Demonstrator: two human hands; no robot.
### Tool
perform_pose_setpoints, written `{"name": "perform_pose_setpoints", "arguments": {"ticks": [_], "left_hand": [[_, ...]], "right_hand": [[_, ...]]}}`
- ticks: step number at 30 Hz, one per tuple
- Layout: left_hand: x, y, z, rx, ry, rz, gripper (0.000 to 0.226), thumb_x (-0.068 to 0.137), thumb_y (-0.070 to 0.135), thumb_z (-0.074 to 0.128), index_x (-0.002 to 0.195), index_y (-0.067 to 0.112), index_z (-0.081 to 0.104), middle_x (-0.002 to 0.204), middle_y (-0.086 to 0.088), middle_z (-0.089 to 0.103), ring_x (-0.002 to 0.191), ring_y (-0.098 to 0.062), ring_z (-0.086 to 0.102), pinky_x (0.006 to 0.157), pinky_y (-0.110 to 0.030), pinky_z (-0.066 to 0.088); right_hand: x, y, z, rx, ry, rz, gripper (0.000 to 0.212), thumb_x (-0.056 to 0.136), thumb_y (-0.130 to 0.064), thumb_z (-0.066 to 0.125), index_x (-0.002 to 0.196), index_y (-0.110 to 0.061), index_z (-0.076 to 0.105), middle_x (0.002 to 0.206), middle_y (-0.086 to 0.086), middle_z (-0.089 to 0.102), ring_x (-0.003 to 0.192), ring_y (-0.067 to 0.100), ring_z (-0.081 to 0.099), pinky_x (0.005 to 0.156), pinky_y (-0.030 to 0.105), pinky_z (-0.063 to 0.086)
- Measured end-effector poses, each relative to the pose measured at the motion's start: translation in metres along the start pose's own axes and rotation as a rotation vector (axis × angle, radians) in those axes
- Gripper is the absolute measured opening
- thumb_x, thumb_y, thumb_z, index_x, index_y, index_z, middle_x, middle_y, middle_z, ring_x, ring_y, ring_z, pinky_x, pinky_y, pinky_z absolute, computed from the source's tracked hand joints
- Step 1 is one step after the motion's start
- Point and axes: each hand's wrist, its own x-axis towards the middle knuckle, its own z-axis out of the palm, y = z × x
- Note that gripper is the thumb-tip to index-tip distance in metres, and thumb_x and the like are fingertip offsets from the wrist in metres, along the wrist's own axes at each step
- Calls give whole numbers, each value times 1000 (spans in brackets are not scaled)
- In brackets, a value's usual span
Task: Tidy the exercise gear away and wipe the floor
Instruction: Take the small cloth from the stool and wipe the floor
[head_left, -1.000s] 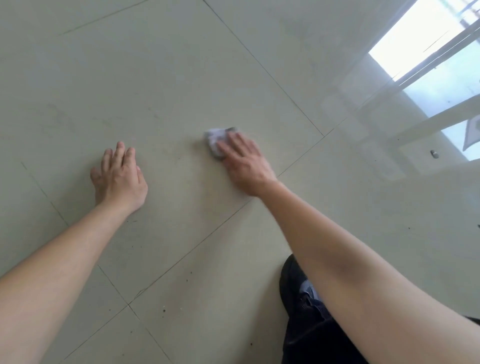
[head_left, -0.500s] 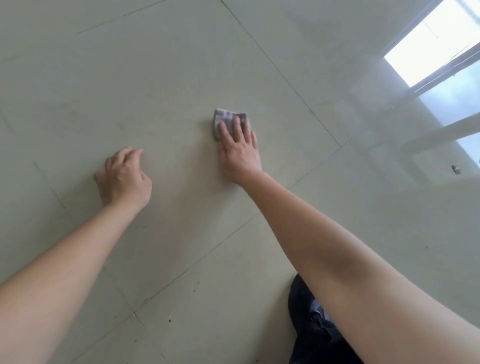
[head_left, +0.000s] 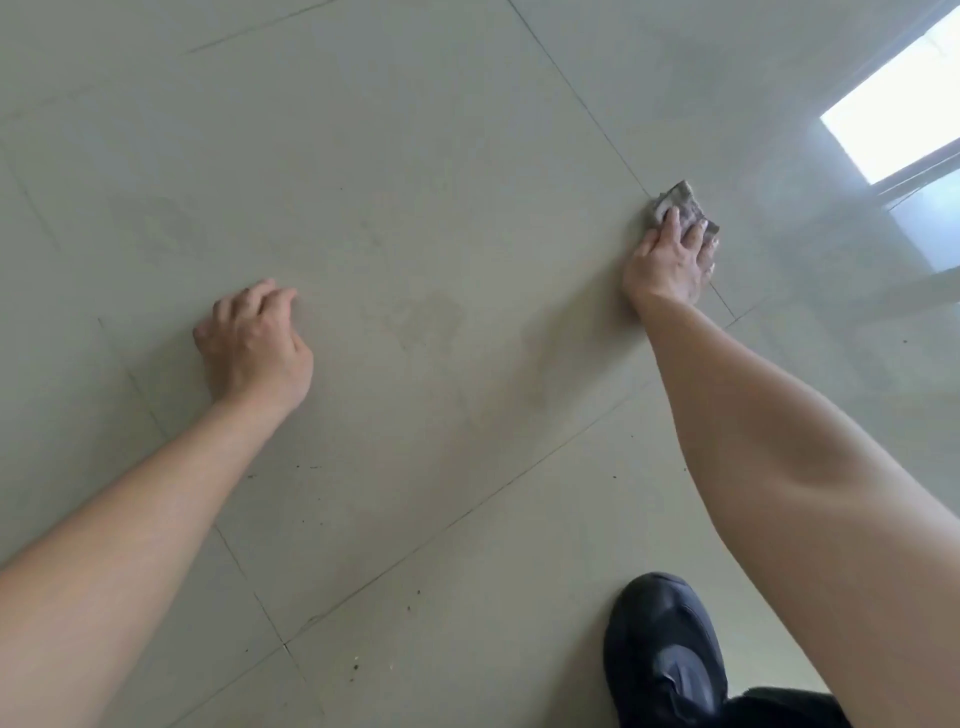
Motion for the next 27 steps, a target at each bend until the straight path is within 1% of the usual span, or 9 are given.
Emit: {"name": "perform_pose_setpoints", "arguments": {"ticks": [3, 10, 13, 16, 18, 20, 22, 24, 27], "left_hand": [[10, 0, -2, 9, 31, -1, 40, 79, 1, 54, 117, 9, 64, 129, -17, 56, 119, -40, 47, 98, -50, 36], [48, -14, 1, 9, -30, -133, 60, 87, 2, 49, 145, 2, 35, 160, -18, 20, 148, -34, 16, 117, -54, 14], [65, -13, 1, -8, -43, -130, 56, 95, 7, 42, 149, 3, 29, 161, -16, 15, 149, -32, 11, 118, -54, 10], [81, -9, 3, 11, -92, -95, 53, 100, 16, 37, 151, 6, 27, 162, -13, 13, 150, -31, 9, 118, -53, 7], [87, -7, 6, 21, -138, -94, 53, 102, 20, 36, 153, 8, 25, 163, -10, 12, 150, -28, 8, 119, -53, 7], [90, -8, 9, 19, -165, -103, 54, 102, 21, 35, 154, 11, 22, 164, -8, 9, 151, -26, 6, 119, -51, 6], [90, -12, 11, 25, -178, -93, 54, 102, 23, 34, 154, 13, 21, 164, -6, 8, 151, -24, 5, 120, -50, 6], [90, -15, 10, 36, -183, -83, 54, 102, 24, 33, 154, 15, 21, 164, -5, 7, 151, -24, 6, 120, -49, 6], [90, -14, 10, 42, -199, -91, 55, 102, 24, 33, 155, 15, 20, 164, -3, 7, 151, -23, 6, 119, -48, 6]], "right_hand": [[-16, -42, 20, 1, 7, -47, 57, 102, -33, 28, 157, -26, 15, 165, 11, 1, 151, 33, -7, 122, 43, -3], [-134, -160, 82, -166, -253, -1040, 53, 104, -37, 32, 155, -33, 22, 165, 7, 7, 152, 28, -2, 123, 40, 1], [-109, -162, 79, -205, -299, -1228, 50, 105, -40, 31, 154, -34, 25, 165, 3, 13, 152, 24, 5, 122, 39, 2], [-32, -141, 57, -183, -129, -1068, 51, 102, -34, 34, 153, -33, 31, 162, 6, 24, 149, 28, 19, 120, 42, 18], [25, -113, 34, -160, 13, -695, 55, 96, -27, 35, 151, -29, 31, 159, 10, 27, 146, 32, 22, 117, 41, 22], [59, -87, 11, -76, 39, -240, 55, 98, -27, 31, 153, -28, 26, 162, 13, 17, 149, 35, 11, 121, 42, 12], [60, -91, 8, -35, 23, -20, 55, 102, -31, 27, 156, -26, 19, 164, 13, 8, 151, 36, 2, 122, 43, 5], [40, -128, 27, -28, 29, -102, 56, 102, -31, 28, 157, -25, 18, 165, 13, 6, 151, 34, -2, 123, 43, 1], [-15, -198, 64, -42, -33, -503, 56, 101, -31, 32, 156, -29, 21, 165, 9, 4, 152, 30, -3, 123, 41, -1]]}}
